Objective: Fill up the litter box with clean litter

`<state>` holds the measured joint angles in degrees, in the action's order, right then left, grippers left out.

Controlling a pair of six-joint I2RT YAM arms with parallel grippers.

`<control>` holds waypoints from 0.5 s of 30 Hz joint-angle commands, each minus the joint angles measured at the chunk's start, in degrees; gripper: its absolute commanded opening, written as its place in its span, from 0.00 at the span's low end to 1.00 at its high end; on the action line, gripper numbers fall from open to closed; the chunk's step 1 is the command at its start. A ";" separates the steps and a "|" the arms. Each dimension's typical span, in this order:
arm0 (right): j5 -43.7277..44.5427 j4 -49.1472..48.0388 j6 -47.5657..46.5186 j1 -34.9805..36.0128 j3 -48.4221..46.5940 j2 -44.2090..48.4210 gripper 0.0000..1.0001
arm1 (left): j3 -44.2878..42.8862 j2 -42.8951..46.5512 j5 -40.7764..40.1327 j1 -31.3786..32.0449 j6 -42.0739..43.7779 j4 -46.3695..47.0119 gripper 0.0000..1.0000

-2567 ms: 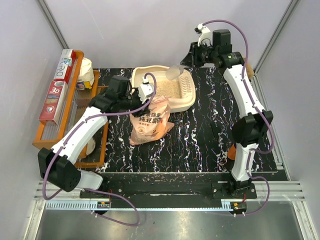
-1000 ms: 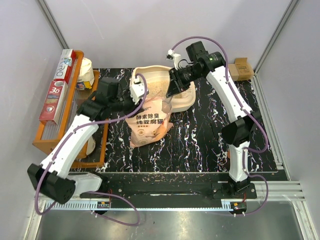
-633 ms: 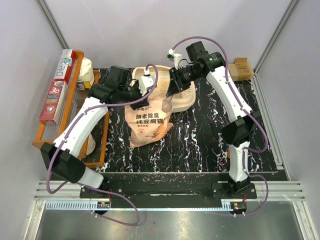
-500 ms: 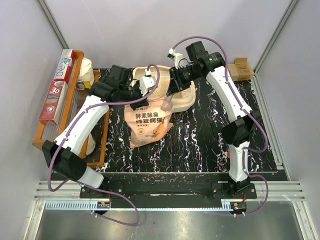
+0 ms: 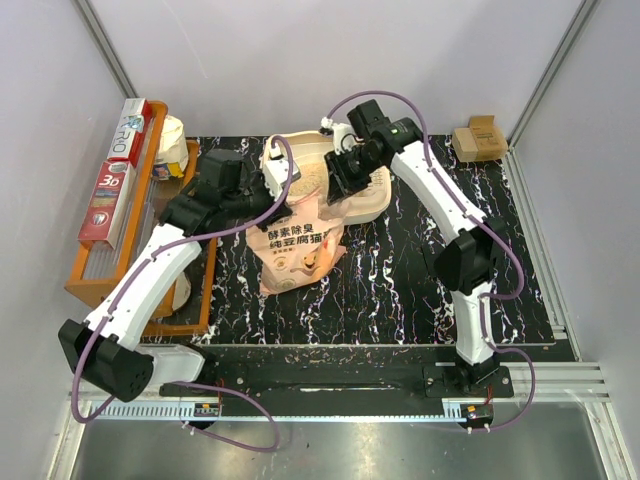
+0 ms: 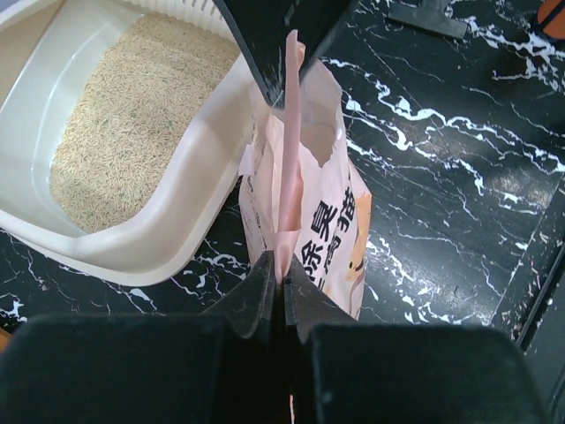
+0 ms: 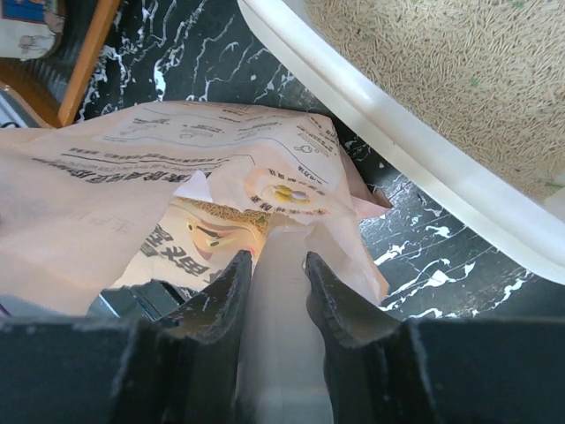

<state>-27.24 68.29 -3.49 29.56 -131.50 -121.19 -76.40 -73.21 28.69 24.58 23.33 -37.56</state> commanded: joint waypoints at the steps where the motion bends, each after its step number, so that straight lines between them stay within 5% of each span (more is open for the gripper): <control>1: 10.71 -8.67 5.05 1.37 5.80 2.17 0.00 | 0.90 3.95 -0.91 0.73 -7.24 12.24 0.00; 15: 5.37 -34.32 22.20 3.49 36.12 8.07 0.00 | 2.84 4.04 -0.48 2.67 -13.40 15.41 0.00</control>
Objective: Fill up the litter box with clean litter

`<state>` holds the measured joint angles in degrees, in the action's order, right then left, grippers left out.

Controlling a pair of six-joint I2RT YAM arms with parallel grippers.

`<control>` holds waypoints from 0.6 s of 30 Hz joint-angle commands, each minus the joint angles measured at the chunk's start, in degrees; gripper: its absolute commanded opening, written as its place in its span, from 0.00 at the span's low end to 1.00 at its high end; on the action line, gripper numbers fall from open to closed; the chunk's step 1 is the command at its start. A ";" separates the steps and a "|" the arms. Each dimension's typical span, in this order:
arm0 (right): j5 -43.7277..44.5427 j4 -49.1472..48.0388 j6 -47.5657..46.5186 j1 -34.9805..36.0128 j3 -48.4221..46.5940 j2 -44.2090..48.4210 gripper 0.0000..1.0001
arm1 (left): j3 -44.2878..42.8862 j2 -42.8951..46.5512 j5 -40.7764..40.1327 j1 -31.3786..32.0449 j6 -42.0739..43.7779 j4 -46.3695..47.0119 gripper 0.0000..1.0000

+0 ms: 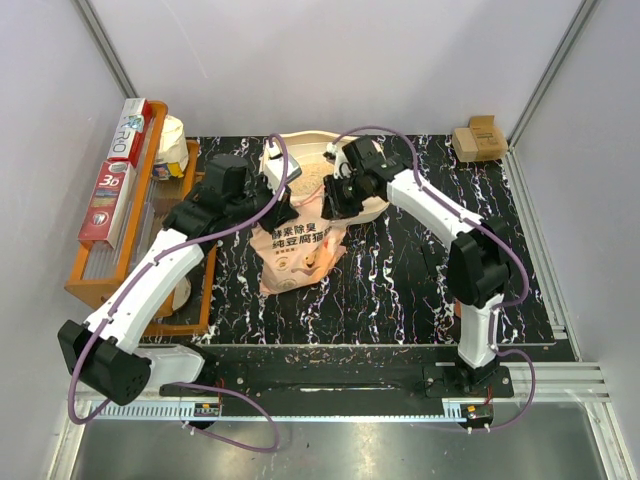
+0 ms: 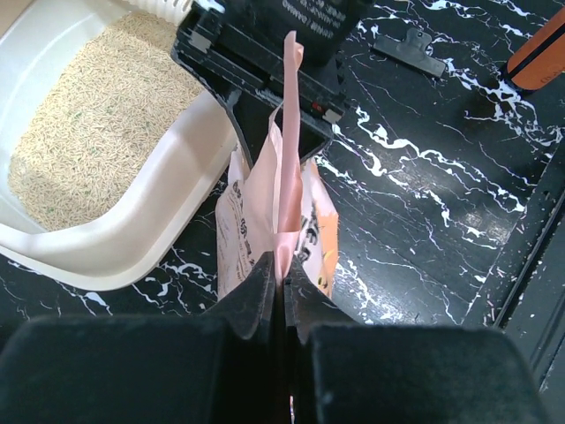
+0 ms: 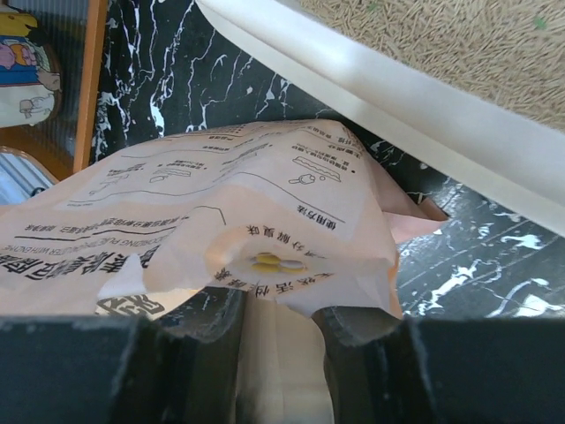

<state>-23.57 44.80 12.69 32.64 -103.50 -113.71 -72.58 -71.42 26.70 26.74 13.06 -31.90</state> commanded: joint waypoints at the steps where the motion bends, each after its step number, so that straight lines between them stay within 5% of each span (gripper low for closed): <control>1: 0.90 -12.52 7.08 0.40 9.71 1.38 0.00 | -0.90 2.25 1.60 0.50 -3.65 9.93 0.00; 18: -24.74 -48.80 31.25 -6.79 30.98 6.83 0.00 | -0.90 2.33 1.25 1.12 -0.32 5.72 0.00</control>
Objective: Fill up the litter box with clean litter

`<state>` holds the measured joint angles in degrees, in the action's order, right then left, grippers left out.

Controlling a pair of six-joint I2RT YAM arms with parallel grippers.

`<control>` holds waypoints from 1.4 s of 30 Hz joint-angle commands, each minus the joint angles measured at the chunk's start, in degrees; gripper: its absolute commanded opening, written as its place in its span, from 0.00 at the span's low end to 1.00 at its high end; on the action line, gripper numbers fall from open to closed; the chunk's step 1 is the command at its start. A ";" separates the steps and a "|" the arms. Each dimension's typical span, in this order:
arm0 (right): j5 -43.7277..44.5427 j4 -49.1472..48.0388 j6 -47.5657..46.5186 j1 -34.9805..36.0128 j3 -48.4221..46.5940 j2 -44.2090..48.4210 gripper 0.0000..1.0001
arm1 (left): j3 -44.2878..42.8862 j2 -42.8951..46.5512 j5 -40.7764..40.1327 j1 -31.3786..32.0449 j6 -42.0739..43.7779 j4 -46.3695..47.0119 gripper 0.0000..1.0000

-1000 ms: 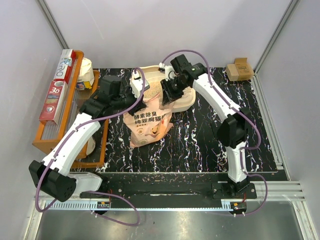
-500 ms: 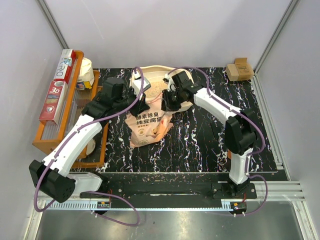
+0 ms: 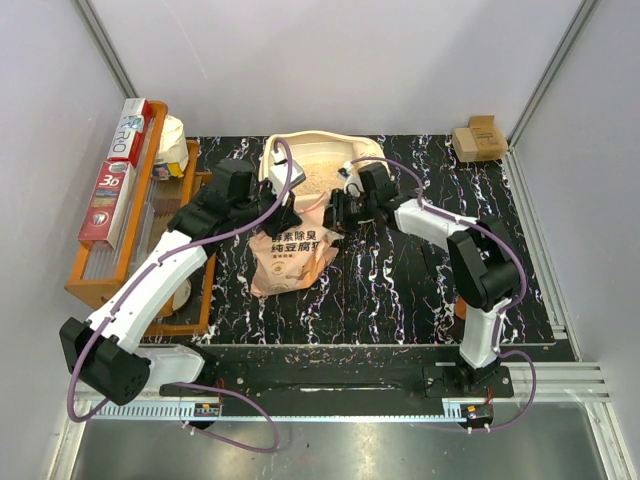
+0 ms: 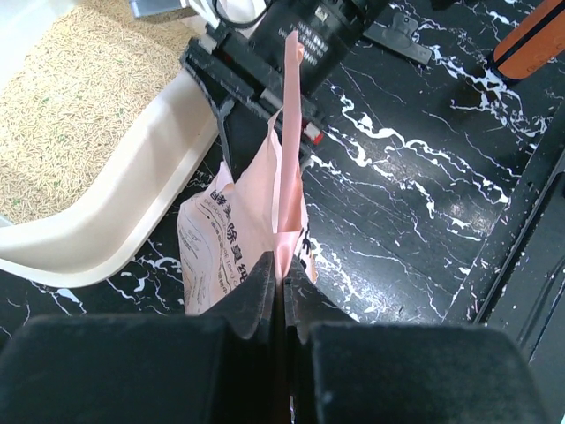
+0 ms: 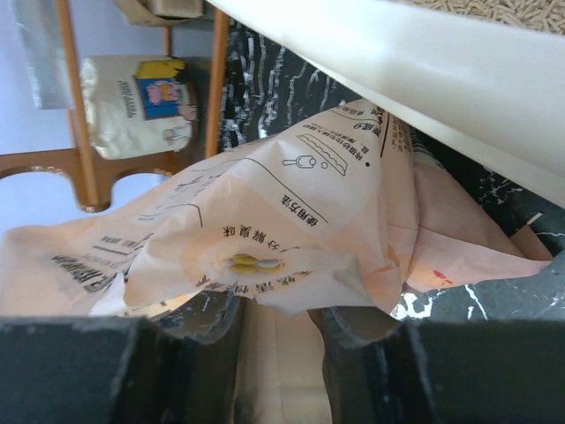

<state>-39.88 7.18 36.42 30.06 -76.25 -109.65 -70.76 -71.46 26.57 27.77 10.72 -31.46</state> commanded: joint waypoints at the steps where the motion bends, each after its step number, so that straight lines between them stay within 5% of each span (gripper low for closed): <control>1: -9.68 -12.53 9.52 -5.01 5.22 3.29 0.00 | -2.80 2.73 0.42 0.01 2.63 5.01 0.00; 15: -25.86 -27.65 22.28 -16.35 9.10 4.70 0.00 | -5.97 3.43 -0.20 0.09 17.75 -6.77 0.00; 30: -36.23 -21.67 22.28 -22.15 1.10 -2.14 0.00 | -8.16 1.77 0.59 0.09 21.10 -8.09 0.00; 33: -36.94 -26.41 26.39 -22.15 1.01 -4.78 0.00 | -8.43 1.50 0.59 0.09 20.57 -8.09 0.00; 35: -37.11 -38.21 33.32 -22.24 2.94 -5.75 0.00 | -8.60 1.41 0.42 0.09 20.39 -8.09 0.00; 42: -38.78 -48.99 45.80 -23.47 3.30 -8.65 0.00 | -10.00 0.71 0.50 0.01 21.18 -9.40 0.00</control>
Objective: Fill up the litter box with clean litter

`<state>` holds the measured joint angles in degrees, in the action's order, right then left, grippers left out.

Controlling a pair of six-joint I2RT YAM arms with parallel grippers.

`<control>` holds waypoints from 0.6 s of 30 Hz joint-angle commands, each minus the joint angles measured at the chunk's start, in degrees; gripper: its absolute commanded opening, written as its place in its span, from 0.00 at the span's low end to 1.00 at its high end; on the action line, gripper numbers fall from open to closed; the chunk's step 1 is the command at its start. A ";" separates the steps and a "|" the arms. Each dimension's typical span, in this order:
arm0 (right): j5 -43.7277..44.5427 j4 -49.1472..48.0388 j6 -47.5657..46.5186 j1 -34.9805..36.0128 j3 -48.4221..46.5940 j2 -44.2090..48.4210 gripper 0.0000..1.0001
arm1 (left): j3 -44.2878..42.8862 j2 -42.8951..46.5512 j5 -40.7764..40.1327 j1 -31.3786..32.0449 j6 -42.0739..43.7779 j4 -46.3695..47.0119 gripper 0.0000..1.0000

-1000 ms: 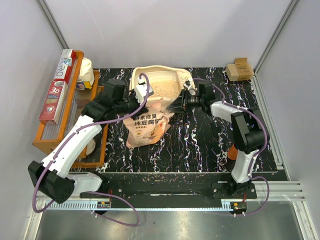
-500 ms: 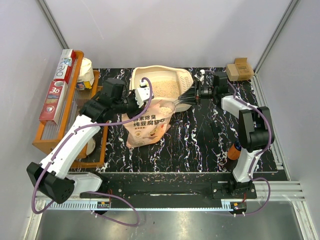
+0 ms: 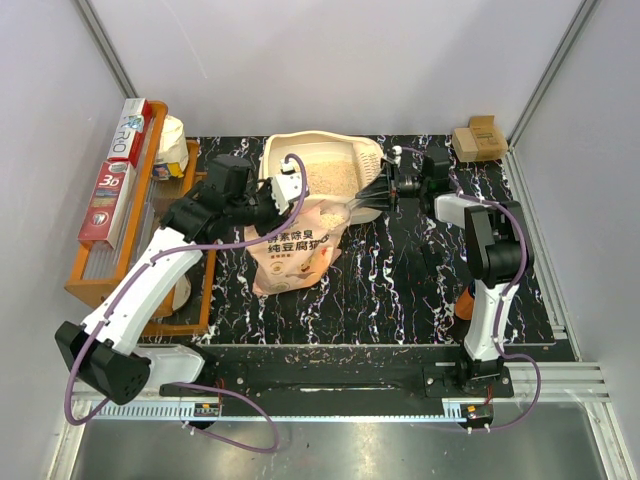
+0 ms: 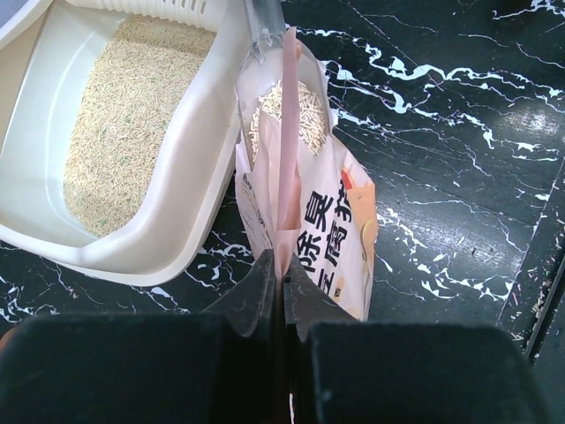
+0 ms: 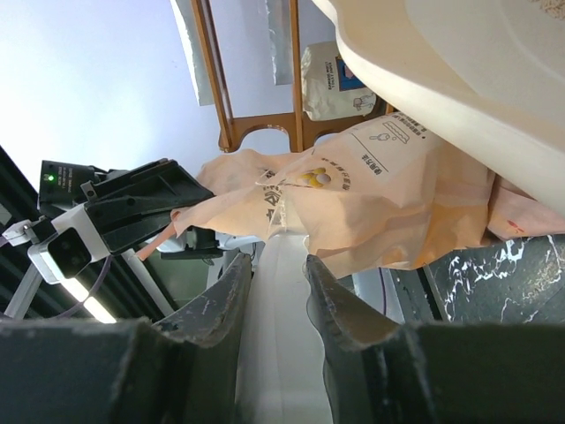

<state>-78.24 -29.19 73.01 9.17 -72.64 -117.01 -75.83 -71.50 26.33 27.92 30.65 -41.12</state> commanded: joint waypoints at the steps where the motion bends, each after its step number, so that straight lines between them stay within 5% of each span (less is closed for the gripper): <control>1: -0.51 -15.43 11.25 -2.93 -0.31 -1.55 0.00 | -5.20 0.58 0.57 -0.06 1.34 0.08 0.00; 18: -2.01 -13.78 11.09 -6.27 -4.53 -1.03 0.00 | -6.34 -1.27 -1.19 -0.15 2.57 0.08 0.00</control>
<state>-81.28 -38.04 82.52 6.33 -73.67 -118.19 -78.32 -74.11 26.26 28.27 32.16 -41.56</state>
